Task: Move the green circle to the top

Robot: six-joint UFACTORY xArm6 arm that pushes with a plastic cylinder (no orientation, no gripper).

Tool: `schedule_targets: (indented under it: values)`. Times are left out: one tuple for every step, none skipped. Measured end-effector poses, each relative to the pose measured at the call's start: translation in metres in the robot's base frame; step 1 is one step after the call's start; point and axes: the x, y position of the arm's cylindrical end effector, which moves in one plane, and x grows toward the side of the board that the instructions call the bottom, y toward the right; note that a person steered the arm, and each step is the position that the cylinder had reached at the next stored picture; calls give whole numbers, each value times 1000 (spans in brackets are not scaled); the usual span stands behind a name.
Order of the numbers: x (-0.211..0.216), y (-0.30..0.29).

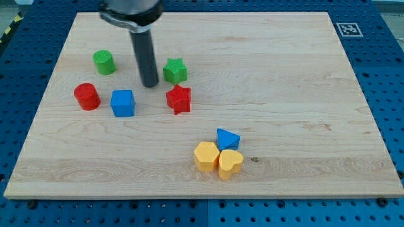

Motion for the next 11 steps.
schedule_targets:
  values:
    - [0,-37]
    - [0,-50]
    - [-1,-67]
    - [-6,-73]
    - [-18,-73]
    - [-38,-74]
    - [-50,-74]
    - [-53,-90]
    - [-45,-127]
    - [-56,-165]
    - [-87,-185]
